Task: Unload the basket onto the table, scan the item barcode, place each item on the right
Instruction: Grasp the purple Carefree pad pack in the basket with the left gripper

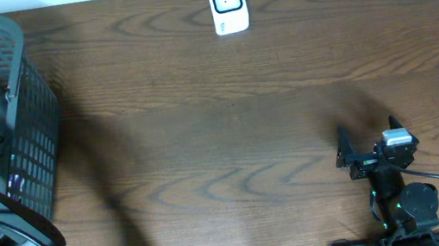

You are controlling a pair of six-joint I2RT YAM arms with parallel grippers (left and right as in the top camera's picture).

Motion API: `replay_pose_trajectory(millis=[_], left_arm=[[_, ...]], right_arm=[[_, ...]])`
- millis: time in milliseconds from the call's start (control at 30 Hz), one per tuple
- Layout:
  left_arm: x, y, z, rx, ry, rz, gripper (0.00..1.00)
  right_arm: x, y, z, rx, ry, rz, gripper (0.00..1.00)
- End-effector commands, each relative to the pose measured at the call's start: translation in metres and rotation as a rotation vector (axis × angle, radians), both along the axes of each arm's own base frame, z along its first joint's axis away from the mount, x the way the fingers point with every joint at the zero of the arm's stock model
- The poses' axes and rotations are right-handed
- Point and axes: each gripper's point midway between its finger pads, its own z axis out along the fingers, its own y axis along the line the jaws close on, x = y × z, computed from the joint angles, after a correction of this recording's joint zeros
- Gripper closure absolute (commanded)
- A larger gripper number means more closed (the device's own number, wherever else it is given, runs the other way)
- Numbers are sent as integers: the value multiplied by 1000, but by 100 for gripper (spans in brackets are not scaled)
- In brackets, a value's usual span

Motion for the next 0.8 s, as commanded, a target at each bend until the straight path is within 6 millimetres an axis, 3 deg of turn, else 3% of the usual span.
replay_pose_trajectory(millis=[0,400,533,667,733,767], left_arm=[[-12,0,-15,10,52,19,2],[-24,-10,-47,-14,82,18,4],[-28,-12,-52,-21,92,18,18],[-30,-14,-54,-27,99,18,39],[-31,-14,-54,-30,102,18,53],[-31,-15,-54,-30,103,17,71]], right_arm=[[0,2,-1,10,1,7,1],[0,2,-1,10,1,7,1],[0,2,-1,10,1,7,1],[0,2,-1,10,1,7,1],[0,2,-1,10,1,7,1],[0,2,-1,10,2,7,1]])
